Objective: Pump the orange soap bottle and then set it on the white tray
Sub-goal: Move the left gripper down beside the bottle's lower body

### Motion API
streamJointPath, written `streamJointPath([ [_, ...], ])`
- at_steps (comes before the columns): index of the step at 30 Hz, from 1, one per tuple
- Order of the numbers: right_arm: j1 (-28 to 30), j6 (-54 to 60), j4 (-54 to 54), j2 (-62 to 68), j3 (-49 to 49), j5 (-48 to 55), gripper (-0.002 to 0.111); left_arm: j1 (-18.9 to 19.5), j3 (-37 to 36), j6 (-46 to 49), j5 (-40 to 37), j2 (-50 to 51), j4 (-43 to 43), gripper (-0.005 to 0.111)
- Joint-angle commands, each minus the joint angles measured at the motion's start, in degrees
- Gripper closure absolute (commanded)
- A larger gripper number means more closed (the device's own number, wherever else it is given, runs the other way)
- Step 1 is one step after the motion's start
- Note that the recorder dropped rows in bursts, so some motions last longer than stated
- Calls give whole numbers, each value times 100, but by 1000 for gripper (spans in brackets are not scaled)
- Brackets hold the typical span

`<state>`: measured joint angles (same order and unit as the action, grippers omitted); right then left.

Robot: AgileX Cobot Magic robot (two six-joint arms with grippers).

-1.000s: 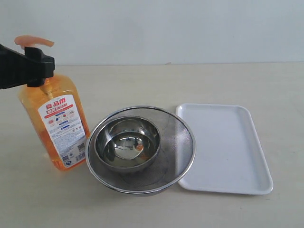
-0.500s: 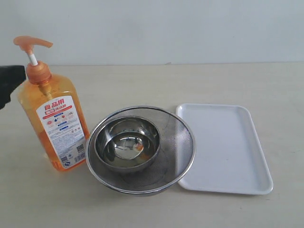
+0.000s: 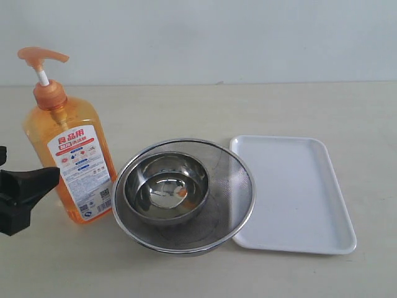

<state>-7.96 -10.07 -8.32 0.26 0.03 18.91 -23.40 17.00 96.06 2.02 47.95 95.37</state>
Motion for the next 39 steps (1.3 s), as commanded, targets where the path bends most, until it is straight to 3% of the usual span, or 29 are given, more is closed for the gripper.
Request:
streamJointPath([
  [1, 41, 12, 4, -26, -3, -47, 108, -47, -80, -31, -62, 12, -52, 32],
  [5, 41, 12, 4, -26, -3, -47, 108, -47, -314, -136, -55, 12, -52, 32],
  [15, 41, 1, 4, -26, -3, -47, 108, -47, -267, -636, -54, -29, -616, 32],
  [26, 41, 11, 4, -26, -3, -47, 108, -47, -180, -763, -274, -29, -616, 32],
  [39, 41, 11, 4, -26, -3, -47, 108, -47, -146, -650, -1151, -29, -588, 32],
])
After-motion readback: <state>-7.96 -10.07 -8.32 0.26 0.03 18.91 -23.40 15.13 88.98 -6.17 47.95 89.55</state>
